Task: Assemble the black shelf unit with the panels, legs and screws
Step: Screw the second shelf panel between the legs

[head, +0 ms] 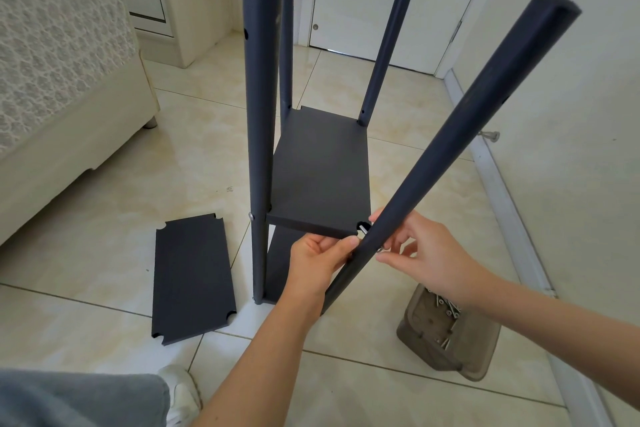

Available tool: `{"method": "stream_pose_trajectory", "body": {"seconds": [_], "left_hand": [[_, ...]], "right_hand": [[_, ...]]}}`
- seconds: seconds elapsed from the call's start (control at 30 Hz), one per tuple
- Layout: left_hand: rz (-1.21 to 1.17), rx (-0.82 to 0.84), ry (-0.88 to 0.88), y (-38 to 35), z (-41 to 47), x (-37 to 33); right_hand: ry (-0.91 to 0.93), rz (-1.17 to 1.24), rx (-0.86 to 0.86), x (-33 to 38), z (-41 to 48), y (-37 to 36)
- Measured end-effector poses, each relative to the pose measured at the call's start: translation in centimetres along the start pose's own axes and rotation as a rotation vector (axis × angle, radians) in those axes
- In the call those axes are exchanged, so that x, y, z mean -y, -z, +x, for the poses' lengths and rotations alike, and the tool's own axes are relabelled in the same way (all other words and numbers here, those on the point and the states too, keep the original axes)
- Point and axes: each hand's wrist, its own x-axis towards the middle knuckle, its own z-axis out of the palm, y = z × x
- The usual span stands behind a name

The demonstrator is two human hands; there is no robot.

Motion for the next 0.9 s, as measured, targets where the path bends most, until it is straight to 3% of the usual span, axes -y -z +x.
{"method": "stream_pose_trajectory", "body": {"seconds": [0.27, 0.9], "left_hand": [[0.002, -0.001, 0.003, 0.2, -0.1, 0.2], [-0.244, 0.075, 0.013, 0.5, -0.1, -0.9]], "right_hand": [[-0.01, -0.022, -0.019, 0.1, 0.1, 0.0], [0.018, 0.015, 0.051, 1.5, 0.9, 0.4]]}}
